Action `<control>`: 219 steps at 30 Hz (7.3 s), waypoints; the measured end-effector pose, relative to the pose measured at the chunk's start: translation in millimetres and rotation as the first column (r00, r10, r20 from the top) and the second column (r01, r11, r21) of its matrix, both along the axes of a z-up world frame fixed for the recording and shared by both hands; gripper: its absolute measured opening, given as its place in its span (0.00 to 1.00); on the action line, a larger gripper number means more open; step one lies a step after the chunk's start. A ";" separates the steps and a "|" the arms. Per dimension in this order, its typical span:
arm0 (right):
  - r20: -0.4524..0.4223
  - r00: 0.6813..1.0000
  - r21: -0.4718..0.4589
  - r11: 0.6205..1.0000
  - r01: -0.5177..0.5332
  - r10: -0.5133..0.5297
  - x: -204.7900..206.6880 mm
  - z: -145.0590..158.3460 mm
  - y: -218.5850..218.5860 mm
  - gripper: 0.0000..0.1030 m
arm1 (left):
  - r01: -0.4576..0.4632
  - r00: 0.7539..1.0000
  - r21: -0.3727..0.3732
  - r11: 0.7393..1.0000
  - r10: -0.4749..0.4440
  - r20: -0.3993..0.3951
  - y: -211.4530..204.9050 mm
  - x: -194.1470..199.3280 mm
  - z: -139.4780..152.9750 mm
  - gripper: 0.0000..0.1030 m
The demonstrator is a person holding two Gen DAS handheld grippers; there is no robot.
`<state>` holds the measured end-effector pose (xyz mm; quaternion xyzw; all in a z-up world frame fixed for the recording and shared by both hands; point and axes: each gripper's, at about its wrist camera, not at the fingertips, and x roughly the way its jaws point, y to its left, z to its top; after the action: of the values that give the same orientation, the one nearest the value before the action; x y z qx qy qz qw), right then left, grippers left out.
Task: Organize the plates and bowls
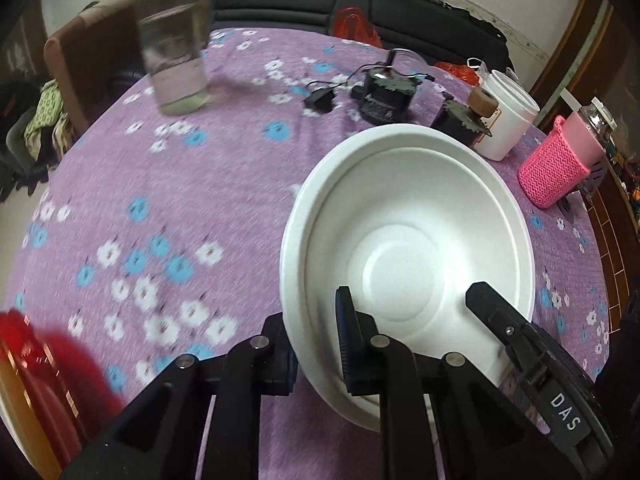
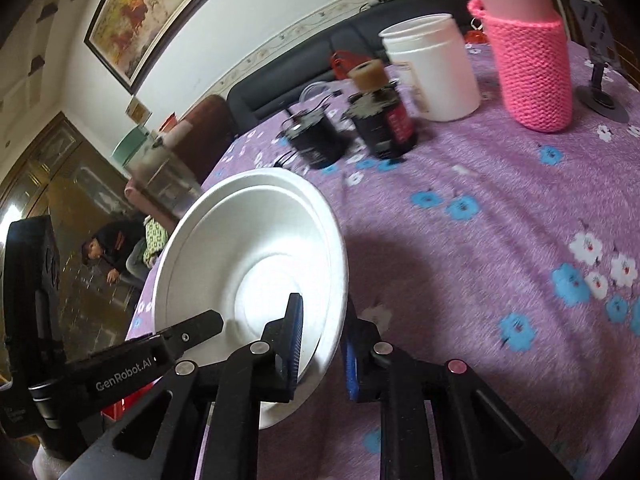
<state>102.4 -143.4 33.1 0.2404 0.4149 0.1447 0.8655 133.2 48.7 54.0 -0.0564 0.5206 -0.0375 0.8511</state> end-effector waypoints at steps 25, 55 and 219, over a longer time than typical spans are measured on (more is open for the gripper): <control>0.106 0.983 -0.073 0.987 -0.145 0.153 -137.7 68.0 67.0 0.19 | -0.045 0.974 -0.081 0.996 0.061 0.216 67.5 -183.1 65.4 0.15; 0.138 0.899 -0.239 0.895 -0.377 0.415 -159.9 105.5 253.3 0.20 | -0.321 0.895 -0.100 0.942 0.336 0.293 223.3 -239.1 80.3 0.15; 0.192 0.948 -0.435 0.888 -0.148 0.252 -222.1 27.6 249.0 0.89 | -0.487 0.665 0.004 0.873 0.367 0.650 205.9 -325.2 58.7 1.00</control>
<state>-119.6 105.6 60.7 -0.0132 0.3496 0.1705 0.9211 -192.1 254.5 112.7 -0.0852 0.1776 0.1938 0.9611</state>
